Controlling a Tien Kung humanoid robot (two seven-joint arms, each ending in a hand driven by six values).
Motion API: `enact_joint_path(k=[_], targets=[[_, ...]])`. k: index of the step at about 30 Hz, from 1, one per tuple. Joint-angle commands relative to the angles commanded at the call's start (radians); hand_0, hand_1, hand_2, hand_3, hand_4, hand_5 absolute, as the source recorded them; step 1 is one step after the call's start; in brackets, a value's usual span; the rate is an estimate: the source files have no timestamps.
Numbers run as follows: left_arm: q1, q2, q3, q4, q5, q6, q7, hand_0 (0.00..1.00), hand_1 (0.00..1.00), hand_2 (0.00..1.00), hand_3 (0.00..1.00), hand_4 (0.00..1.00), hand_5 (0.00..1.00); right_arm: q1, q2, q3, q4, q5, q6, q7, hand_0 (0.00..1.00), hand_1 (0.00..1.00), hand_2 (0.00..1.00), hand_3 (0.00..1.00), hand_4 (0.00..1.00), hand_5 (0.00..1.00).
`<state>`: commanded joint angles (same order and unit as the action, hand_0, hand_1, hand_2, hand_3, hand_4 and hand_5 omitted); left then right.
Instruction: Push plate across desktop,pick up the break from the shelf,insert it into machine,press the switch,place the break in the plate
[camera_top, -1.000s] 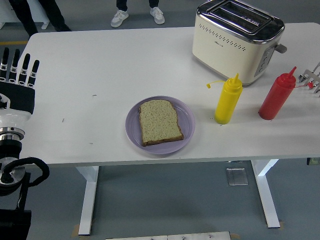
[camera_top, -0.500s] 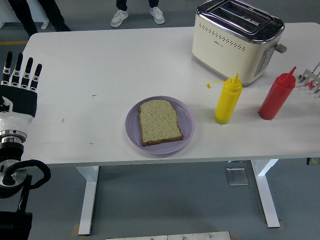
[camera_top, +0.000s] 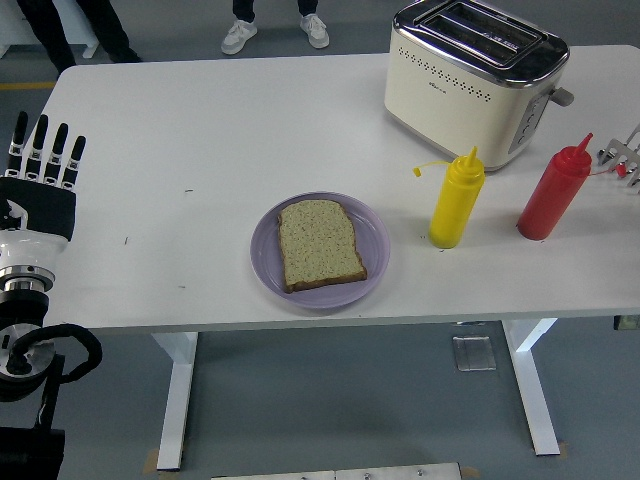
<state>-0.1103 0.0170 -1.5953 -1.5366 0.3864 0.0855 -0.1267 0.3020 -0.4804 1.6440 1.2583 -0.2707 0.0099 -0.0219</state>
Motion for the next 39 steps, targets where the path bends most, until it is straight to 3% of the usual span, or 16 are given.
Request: enact_joint_path(k=[39], targets=[[-0.009, 0.001, 0.001, -0.001, -0.002, 0.001, 0.002, 0.795, 0.807, 0.832, 0.76, 0.618, 0.998, 0.004, 0.003, 0.025, 0.004, 0.015, 0.005, -0.003, 0.773, 0.758, 0.756, 0.766, 0.447, 0.47]])
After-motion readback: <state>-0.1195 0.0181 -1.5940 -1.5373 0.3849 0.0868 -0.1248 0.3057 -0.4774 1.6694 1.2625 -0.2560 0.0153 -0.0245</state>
